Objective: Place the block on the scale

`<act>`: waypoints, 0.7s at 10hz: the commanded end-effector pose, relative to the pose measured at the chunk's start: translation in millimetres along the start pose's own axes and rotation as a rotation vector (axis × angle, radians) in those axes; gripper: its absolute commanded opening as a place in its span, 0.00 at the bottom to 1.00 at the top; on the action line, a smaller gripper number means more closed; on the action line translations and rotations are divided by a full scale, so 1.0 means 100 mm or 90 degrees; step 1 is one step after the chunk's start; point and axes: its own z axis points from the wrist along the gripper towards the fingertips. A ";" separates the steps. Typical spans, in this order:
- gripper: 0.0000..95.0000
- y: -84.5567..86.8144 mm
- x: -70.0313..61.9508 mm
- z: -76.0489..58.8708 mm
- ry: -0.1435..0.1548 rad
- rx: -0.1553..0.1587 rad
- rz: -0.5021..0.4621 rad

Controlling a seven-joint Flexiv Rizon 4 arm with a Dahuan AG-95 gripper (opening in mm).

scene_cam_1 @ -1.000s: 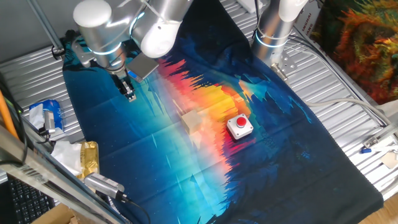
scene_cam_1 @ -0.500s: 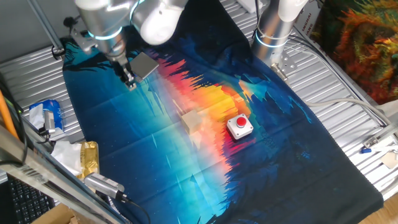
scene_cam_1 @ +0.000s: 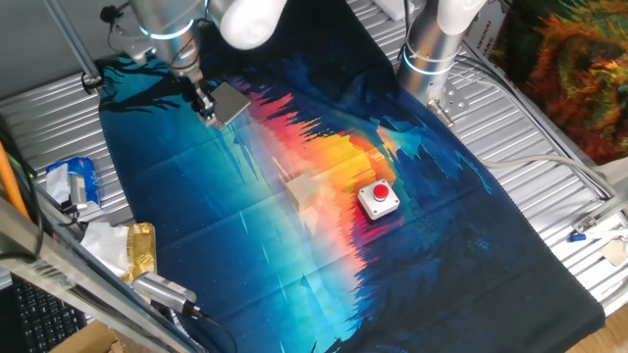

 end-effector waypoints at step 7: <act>0.00 -0.20 0.26 -0.05 0.008 0.005 -0.007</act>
